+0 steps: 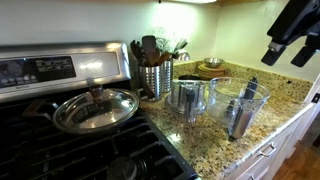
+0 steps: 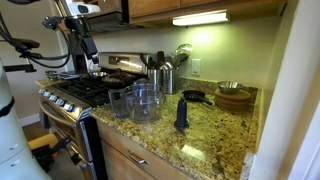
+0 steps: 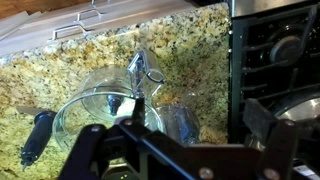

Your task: Put the blade in the food processor jar

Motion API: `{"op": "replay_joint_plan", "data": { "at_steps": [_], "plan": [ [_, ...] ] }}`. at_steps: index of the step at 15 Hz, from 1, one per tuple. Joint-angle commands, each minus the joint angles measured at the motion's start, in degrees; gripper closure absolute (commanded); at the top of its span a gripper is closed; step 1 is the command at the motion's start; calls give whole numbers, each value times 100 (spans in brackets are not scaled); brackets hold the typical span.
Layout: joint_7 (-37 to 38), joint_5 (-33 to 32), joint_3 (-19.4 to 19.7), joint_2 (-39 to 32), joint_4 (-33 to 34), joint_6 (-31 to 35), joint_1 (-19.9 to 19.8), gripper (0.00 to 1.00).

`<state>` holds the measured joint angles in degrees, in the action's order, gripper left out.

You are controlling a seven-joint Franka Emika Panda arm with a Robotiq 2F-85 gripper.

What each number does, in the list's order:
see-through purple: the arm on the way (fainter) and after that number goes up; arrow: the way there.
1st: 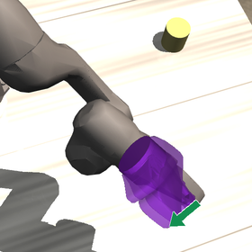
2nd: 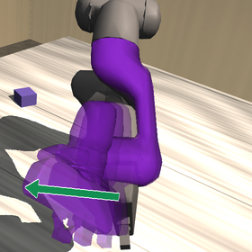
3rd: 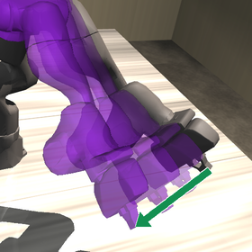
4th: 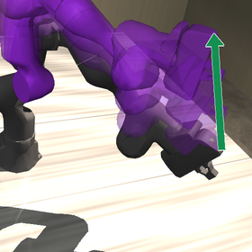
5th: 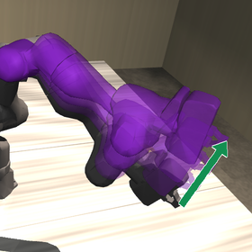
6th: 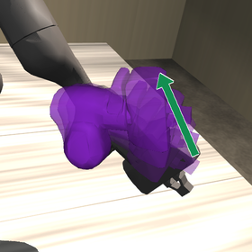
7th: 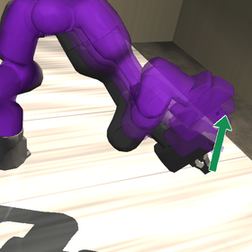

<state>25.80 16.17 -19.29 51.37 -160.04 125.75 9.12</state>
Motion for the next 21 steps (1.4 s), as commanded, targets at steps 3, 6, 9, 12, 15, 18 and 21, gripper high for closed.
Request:
{"op": "replay_joint_plan", "data": {
  "at_steps": [3, 6, 9, 12, 15, 18, 21],
  "plan": [
    [27, -43, 38, -30, -31, -21, 30, 0],
    [28, -44, 38, -38, -31, -21, 30, 0],
    [-105, -169, 166, -146, 84, -119, -91, 0],
    [-481, -440, 499, -343, 315, -442, -268, 0],
    [-979, -739, 918, -607, 597, -784, -466, 0],
    [-1541, -1074, 1328, -1067, 923, -868, -717, 0],
    [-1855, -1462, 1587, -1592, 1185, -630, -992, 0]
  ]
}}
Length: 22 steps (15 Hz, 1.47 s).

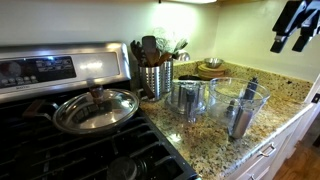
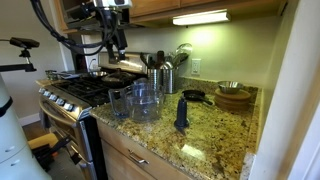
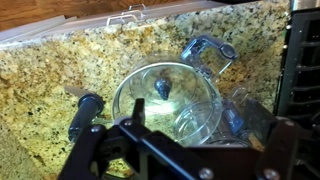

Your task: Put the blade in the food processor jar

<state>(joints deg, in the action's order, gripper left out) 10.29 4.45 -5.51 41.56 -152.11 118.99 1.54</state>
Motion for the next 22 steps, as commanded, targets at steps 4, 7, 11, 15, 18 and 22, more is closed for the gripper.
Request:
{"op": "replay_joint_plan", "data": {
  "at_steps": [4, 7, 11, 15, 18, 22],
  "plan": [
    [-362, -673, 402, -1374, 706, 336, -524, 0],
    [-274, -668, 592, -1937, 904, 642, -655, 0],
    [-257, -544, 713, -2064, 881, 774, -635, 0],
    [-232, -519, 777, -2271, 1023, 819, -669, 0],
    [-196, -504, 793, -2300, 1046, 863, -688, 0],
    [-43, -594, 974, -2572, 1255, 1068, -931, 0]
  ]
}}
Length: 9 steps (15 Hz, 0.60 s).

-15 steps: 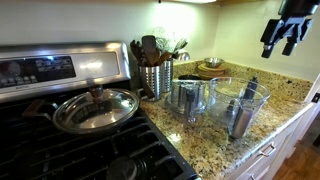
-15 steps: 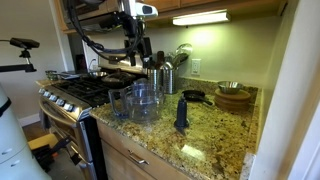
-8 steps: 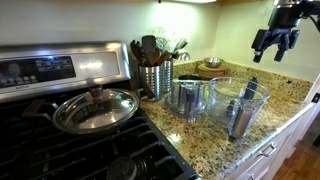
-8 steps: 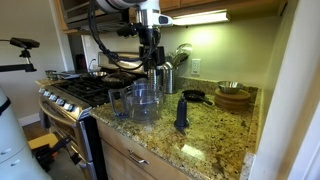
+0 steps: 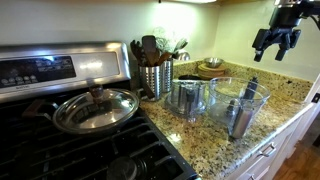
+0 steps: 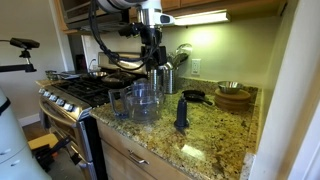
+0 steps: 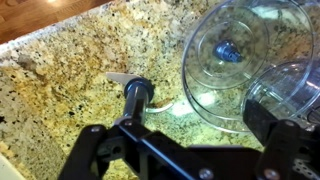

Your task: Put the blade in the food processor jar

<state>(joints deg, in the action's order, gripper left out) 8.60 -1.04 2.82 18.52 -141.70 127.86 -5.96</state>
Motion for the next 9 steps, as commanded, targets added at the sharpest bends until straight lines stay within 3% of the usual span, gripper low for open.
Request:
{"op": "replay_joint_plan", "data": {
  "at_steps": [1, 9],
  "plan": [
    [56, -35, 217, -398, 291, 280, -224, 0],
    [28, -64, 536, -1809, 1316, 528, -339, 0]
  ]
}}
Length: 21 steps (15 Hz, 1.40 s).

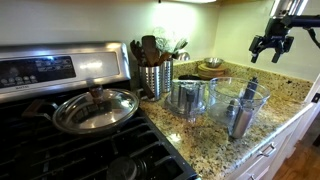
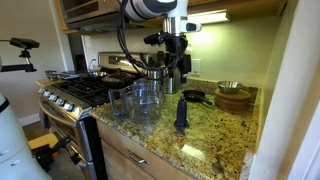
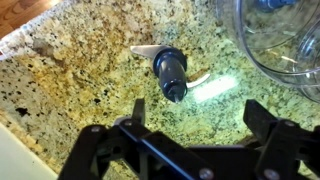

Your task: Put the blade in the food processor jar

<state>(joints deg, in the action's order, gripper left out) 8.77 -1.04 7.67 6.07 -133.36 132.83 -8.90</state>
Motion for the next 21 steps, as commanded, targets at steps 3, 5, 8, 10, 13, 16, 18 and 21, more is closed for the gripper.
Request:
{"op": "replay_joint_plan", "data": {
  "at_steps": [3, 5, 8, 10, 13, 16, 18, 21],
  "plan": [
    [18, -40, 100, -959, 817, -80, -28, 0],
    [4, -24, 128, -1121, 928, -126, -24, 0],
    [144, -71, 171, -1217, 877, -117, -10, 0],
    [351, -125, 198, -1201, 755, -101, 14, 0],
    [443, -11, 180, -1156, 548, 20, 32, 0],
    [543, 69, 154, -1193, 401, 144, 51, 0],
    [513, 197, 133, -1203, 317, 230, 41, 0],
    [418, 448, 119, -1246, 225, 534, 20, 0]
  ]
}}
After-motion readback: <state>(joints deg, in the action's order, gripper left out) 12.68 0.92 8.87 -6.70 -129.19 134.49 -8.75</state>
